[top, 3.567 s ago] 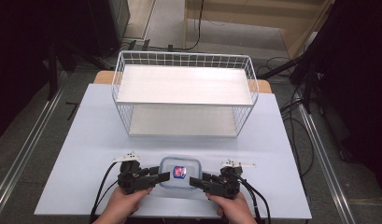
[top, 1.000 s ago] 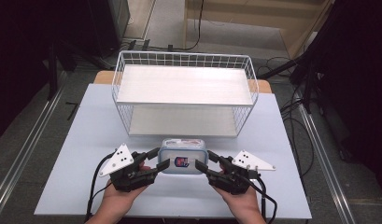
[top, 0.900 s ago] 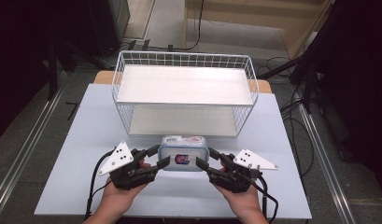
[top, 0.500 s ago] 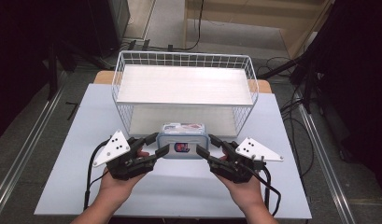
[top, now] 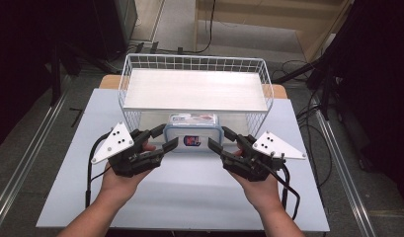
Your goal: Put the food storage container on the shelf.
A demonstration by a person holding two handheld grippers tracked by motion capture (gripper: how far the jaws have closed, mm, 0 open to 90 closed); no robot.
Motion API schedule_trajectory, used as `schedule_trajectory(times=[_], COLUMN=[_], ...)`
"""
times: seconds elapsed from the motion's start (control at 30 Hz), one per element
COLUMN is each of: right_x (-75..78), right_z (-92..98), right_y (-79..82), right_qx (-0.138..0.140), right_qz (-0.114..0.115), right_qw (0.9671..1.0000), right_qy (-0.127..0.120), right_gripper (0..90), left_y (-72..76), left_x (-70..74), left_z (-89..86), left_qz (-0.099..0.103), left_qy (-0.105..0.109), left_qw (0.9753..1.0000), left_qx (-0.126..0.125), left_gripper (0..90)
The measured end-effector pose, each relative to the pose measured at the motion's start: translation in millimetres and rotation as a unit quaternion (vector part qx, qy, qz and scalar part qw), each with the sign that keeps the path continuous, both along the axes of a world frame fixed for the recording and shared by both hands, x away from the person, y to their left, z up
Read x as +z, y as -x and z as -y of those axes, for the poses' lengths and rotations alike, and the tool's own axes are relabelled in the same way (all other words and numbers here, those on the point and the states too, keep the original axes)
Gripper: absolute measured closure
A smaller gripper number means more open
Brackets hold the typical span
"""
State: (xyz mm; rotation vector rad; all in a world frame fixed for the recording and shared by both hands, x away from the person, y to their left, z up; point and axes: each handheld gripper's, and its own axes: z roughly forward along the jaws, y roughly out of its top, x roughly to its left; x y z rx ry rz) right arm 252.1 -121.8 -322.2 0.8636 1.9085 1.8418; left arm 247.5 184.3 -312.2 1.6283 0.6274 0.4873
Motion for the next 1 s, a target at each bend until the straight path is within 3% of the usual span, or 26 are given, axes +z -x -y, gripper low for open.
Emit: schedule_trajectory(times=[0.27,0.37,0.47,0.67,1.0], right_x=[15.9,21.2,26.7,37.7,47.1], right_z=[2.5,3.6,5.3,5.7,4.3], right_y=[-8.5,-16.0,-28.0,-48.8,-76.0], right_qx=[-0.005,-0.004,-0.001,-0.006,-0.008], right_qz=[0.016,0.009,-0.015,-0.03,-0.041], right_qw=[0.9998,0.9999,0.9997,0.9994,0.9988], right_qy=[-0.006,-0.01,-0.018,-0.018,-0.025], right_gripper=[50.3,50.3,50.3,50.3,50.3], left_y=[-11.2,-20.2,-32.2,-54.9,-82.6], left_x=[16.0,21.9,28.3,39.0,49.4], left_z=[2.7,3.5,4.3,4.3,3.5], left_qz=[0.016,0.008,-0.008,-0.027,-0.028], left_qy=[0.002,0.004,0.009,0.017,0.017], left_qw=[0.9999,0.9999,0.9999,0.9995,0.9995], left_qx=[-0.003,-0.005,-0.006,-0.006,-0.004], left_gripper=[51.1,51.1,51.1,51.1,50.9])
